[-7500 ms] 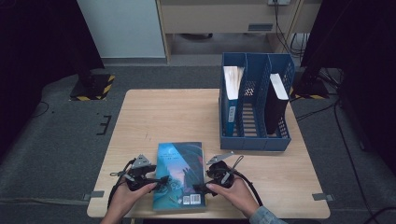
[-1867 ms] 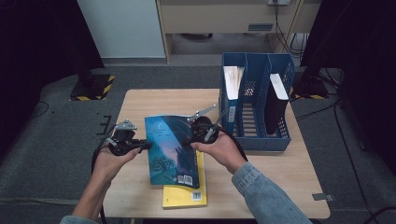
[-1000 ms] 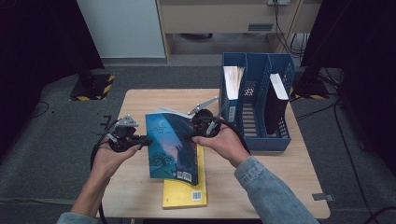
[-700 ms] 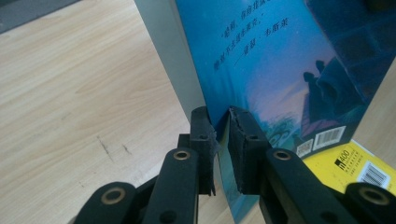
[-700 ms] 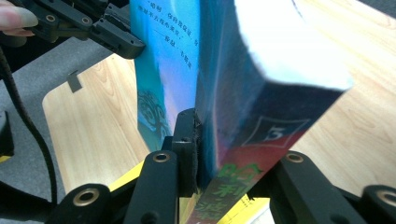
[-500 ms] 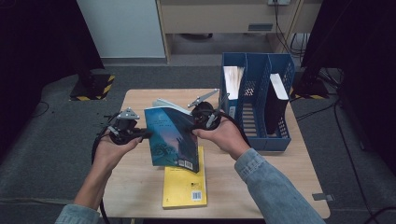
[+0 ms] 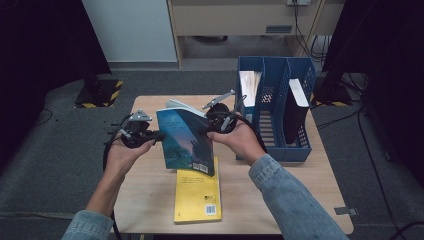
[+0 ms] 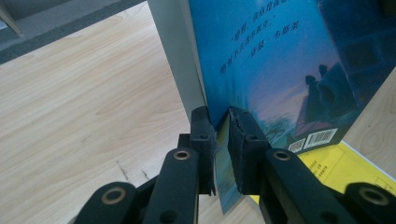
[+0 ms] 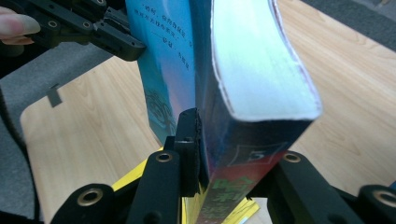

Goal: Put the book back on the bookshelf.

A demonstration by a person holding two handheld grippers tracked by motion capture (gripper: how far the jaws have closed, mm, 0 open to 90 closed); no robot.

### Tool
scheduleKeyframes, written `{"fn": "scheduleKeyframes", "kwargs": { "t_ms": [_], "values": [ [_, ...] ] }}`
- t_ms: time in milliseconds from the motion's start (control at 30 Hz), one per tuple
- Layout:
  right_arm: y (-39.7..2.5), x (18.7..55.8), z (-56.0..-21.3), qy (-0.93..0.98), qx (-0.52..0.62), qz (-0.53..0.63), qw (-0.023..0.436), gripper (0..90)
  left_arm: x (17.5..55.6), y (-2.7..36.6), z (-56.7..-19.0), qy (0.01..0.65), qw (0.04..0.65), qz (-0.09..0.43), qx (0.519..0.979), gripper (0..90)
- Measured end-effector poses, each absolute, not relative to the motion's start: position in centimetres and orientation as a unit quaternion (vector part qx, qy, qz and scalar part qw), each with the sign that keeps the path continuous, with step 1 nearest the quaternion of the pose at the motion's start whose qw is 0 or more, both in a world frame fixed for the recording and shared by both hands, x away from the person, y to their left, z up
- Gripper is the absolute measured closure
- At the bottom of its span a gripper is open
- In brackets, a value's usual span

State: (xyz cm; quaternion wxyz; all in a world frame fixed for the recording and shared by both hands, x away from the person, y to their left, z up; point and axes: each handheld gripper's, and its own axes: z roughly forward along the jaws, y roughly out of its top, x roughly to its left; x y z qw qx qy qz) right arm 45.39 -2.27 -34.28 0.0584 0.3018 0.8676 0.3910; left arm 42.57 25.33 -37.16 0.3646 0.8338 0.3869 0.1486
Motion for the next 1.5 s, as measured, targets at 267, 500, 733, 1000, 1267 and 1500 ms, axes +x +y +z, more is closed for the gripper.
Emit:
{"fn": "scheduleKeyframes", "kwargs": {
  "t_ms": [267, 500, 733, 1000, 1267, 1500],
  "values": [
    [-2.4, 45.2, -34.2, 0.868, 0.299, 0.392, 0.060, 71.2, 42.5, 25.2, -37.2, 0.380, 0.364, 0.157, 0.836, 80.0],
    [-2.5, 43.2, -33.6, 0.870, 0.275, 0.406, 0.055, 67.9, 40.6, 24.9, -37.2, 0.366, 0.373, 0.161, 0.837, 80.0],
    [-1.1, 41.7, -33.0, 0.886, 0.241, 0.391, 0.062, 65.0, 39.5, 25.5, -37.5, 0.371, 0.375, 0.162, 0.834, 80.0],
    [-0.5, 42.5, -32.8, 0.890, 0.239, 0.384, 0.057, 61.9, 39.5, 25.4, -37.5, 0.369, 0.377, 0.162, 0.834, 80.0],
    [-0.2, 42.8, -33.1, 0.893, 0.241, 0.377, 0.051, 66.0, 39.4, 25.5, -37.6, 0.371, 0.381, 0.162, 0.831, 79.7],
    [-0.3, 43.2, -33.2, 0.895, 0.239, 0.373, 0.052, 70.7, 39.5, 25.7, -38.0, 0.380, 0.390, 0.170, 0.821, 72.1]
  ]
}}
